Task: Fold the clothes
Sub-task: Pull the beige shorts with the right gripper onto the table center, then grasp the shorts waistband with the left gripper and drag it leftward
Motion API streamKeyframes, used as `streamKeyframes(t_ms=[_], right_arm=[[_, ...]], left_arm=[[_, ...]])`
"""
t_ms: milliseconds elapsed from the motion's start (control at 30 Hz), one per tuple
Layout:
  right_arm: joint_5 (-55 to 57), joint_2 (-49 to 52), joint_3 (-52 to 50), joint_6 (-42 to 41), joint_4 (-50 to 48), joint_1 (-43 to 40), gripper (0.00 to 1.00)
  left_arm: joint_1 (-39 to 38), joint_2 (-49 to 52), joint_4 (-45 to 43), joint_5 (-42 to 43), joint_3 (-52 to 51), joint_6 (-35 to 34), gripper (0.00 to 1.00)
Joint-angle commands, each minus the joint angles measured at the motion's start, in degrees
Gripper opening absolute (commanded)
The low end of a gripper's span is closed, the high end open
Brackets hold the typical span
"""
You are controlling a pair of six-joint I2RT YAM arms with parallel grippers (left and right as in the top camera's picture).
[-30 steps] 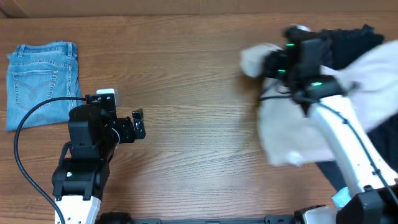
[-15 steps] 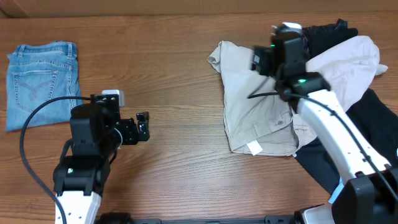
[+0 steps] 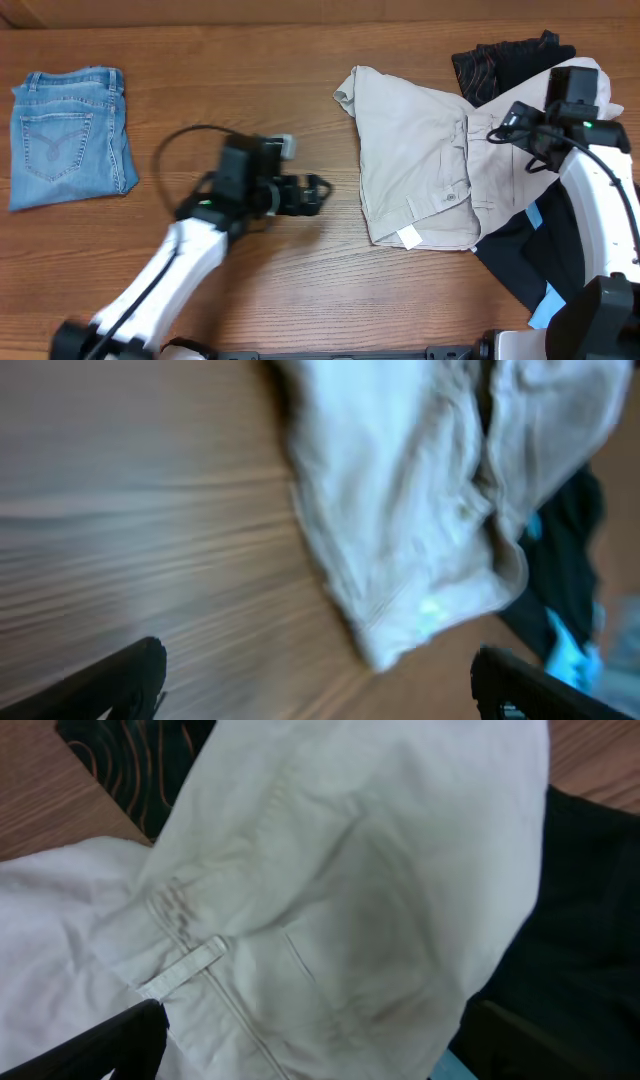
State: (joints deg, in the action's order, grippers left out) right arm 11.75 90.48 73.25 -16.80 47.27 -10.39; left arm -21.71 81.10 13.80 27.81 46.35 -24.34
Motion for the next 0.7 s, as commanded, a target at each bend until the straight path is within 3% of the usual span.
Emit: streamKeyframes(t_ms=[0, 167, 367, 567, 667], right_arm=[[-1.8, -1.9, 0.5, -0.7, 0.0, -0.6, 1.00], [-1.8, -1.9, 0.5, -0.7, 0.0, -0.6, 1.00], [-1.8, -1.9, 0.5, -0.7, 0.0, -0.6, 1.00], [-1.8, -1.9, 0.5, -0.7, 0.0, -0.6, 1.00], [-1.8, -1.9, 0.5, -0.7, 0.0, -0.6, 1.00]], left_arm=[[-8.5, 7.6, -8.6, 2.8, 1.1, -15.5, 1.00], [-15.0, 17.0, -18.2, 2.4, 1.1, -30.2, 1.00], [-16.0, 23.2, -18.9, 1.7, 1.1, -36.6, 0.99], [-17.7, 26.1, -21.0, 2.7, 1.1, -40.7, 0.64], [-20.0, 26.2, -21.0, 3.2, 1.1, -42.1, 0.64]])
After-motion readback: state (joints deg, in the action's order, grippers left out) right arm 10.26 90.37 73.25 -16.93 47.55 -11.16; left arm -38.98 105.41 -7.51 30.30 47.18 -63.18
